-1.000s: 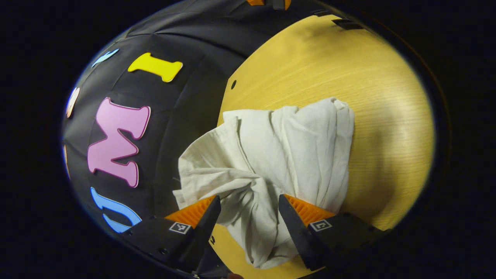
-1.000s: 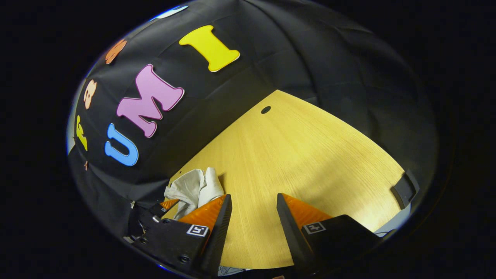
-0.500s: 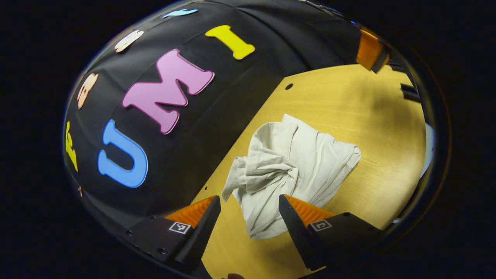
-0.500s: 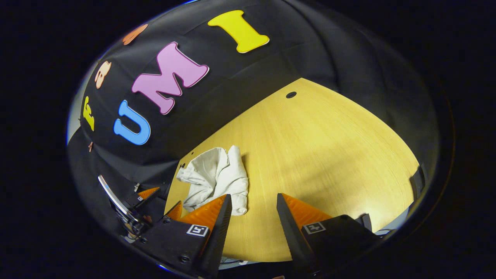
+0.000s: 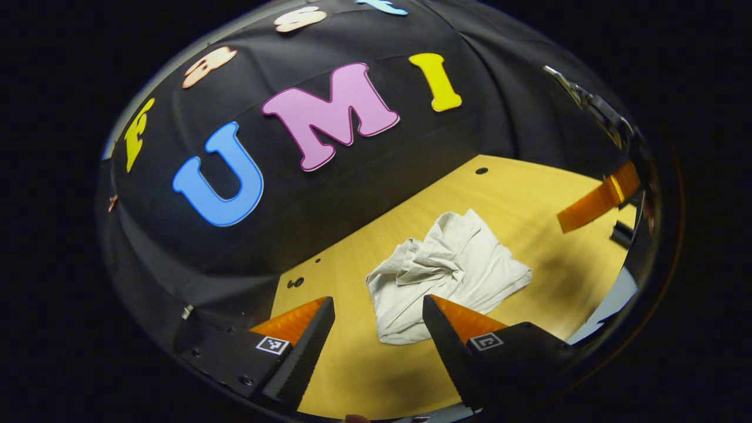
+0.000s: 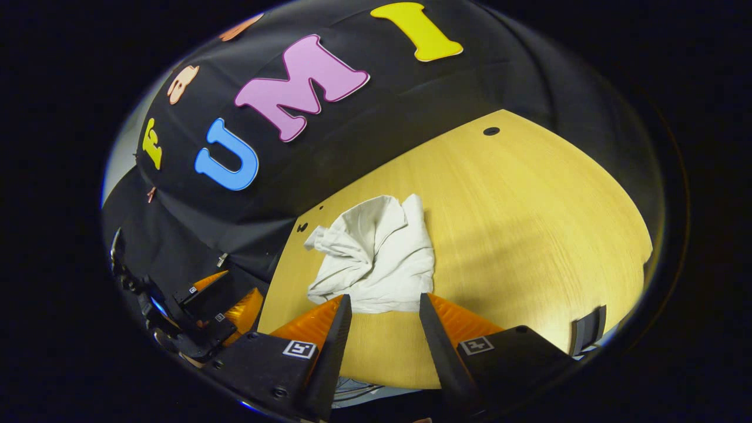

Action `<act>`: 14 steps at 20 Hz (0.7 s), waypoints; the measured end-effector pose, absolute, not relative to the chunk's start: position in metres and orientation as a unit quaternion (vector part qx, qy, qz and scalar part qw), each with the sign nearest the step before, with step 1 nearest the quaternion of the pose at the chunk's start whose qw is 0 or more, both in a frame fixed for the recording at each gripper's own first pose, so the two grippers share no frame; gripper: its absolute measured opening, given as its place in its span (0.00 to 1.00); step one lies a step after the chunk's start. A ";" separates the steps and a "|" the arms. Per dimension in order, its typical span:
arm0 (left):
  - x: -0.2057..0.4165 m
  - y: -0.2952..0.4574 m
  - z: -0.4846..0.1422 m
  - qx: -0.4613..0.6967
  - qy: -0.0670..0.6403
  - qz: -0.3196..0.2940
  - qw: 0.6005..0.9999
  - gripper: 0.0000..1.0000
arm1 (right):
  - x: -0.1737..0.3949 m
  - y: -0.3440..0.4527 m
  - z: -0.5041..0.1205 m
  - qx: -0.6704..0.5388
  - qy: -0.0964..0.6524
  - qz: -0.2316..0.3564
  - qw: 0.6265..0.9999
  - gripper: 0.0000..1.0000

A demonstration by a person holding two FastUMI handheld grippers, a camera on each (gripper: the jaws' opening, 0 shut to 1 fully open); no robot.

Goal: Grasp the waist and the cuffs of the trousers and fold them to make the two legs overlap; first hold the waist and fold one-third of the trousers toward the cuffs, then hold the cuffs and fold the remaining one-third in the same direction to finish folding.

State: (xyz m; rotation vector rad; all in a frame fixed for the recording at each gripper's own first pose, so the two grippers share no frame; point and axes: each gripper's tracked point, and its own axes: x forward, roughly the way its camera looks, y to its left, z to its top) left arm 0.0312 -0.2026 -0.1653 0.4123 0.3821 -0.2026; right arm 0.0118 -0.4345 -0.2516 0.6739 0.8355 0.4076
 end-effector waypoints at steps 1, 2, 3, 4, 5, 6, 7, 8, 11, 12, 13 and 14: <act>0.029 -0.198 -0.162 0.189 0.191 -0.097 0.958 0.96 | 0.010 -0.427 -0.252 0.314 0.400 0.199 0.838 0.73; 0.028 -0.195 -0.159 0.176 0.194 -0.093 0.961 0.95 | 0.011 -0.421 -0.253 0.309 0.406 0.204 0.836 0.73; 0.025 -0.194 -0.156 0.164 0.196 -0.089 0.963 0.95 | 0.011 -0.416 -0.256 0.305 0.412 0.205 0.833 0.73; 0.023 -0.193 -0.153 0.152 0.196 -0.088 0.965 0.96 | 0.012 -0.411 -0.258 0.304 0.419 0.207 0.830 0.73; 0.021 -0.193 -0.152 0.135 0.200 -0.088 0.967 0.95 | 0.012 -0.408 -0.259 0.303 0.425 0.208 0.827 0.73; 0.019 -0.193 -0.152 0.117 0.206 -0.087 0.968 0.96 | 0.013 -0.404 -0.260 0.301 0.430 0.208 0.825 0.73; 0.018 -0.191 -0.154 0.103 0.211 -0.086 0.968 0.96 | 0.015 -0.400 -0.261 0.298 0.434 0.209 0.824 0.73; 0.016 -0.189 -0.156 0.093 0.216 -0.085 0.968 0.96 | 0.017 -0.397 -0.262 0.295 0.436 0.209 0.824 0.73; 0.017 -0.186 -0.161 0.075 0.224 -0.085 0.968 0.96 | 0.020 -0.390 -0.261 0.292 0.438 0.212 0.823 0.73; 0.018 -0.186 -0.163 0.061 0.226 -0.087 0.968 0.96 | 0.021 -0.388 -0.260 0.293 0.438 0.212 0.823 0.73; 0.019 -0.185 -0.163 0.038 0.228 -0.090 0.969 0.96 | 0.022 -0.388 -0.259 0.296 0.436 0.208 0.824 0.73; 0.019 -0.183 -0.165 0.031 0.232 -0.089 0.968 0.96 | 0.023 -0.388 -0.259 0.297 0.435 0.207 0.825 0.73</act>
